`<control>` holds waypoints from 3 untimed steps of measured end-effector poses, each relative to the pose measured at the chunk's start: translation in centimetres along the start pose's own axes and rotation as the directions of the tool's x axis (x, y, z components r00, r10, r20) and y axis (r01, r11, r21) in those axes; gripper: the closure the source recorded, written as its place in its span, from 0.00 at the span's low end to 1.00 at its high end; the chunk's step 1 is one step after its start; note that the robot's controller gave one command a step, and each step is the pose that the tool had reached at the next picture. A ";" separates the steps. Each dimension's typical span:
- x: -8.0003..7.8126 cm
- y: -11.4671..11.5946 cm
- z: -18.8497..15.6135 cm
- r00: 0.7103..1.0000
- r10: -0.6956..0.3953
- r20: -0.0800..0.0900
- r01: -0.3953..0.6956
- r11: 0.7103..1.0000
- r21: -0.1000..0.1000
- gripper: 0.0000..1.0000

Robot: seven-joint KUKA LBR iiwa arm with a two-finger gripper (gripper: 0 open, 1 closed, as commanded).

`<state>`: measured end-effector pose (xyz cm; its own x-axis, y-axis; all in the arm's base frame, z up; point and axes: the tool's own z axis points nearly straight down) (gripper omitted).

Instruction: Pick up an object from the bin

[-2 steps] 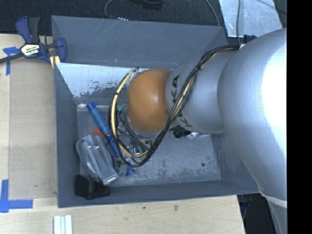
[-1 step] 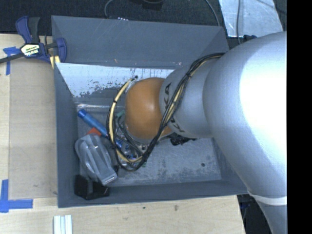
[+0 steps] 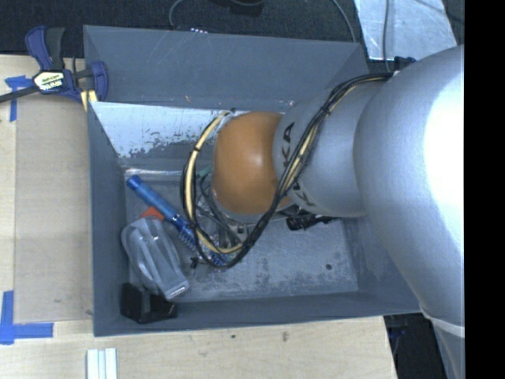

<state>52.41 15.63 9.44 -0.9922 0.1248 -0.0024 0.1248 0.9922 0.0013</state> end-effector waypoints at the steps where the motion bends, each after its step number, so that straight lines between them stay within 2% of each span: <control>1: 1.7 -0.4 0.6 0.958 -0.288 0.010 0.288 0.958 0.001 0.00; 2: 0.4 -1.2 2.3 0.999 0.043 0.005 -0.043 0.999 -0.003 1.00; 3: 0.3 -1.2 2.3 0.999 0.042 0.006 -0.042 0.999 -0.003 1.00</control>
Offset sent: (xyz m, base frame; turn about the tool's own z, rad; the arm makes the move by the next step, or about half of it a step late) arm -0.0060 -0.0122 -0.0244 0.0420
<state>51.97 14.44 7.10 -0.9860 0.1665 -0.0081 0.1665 0.9860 0.0044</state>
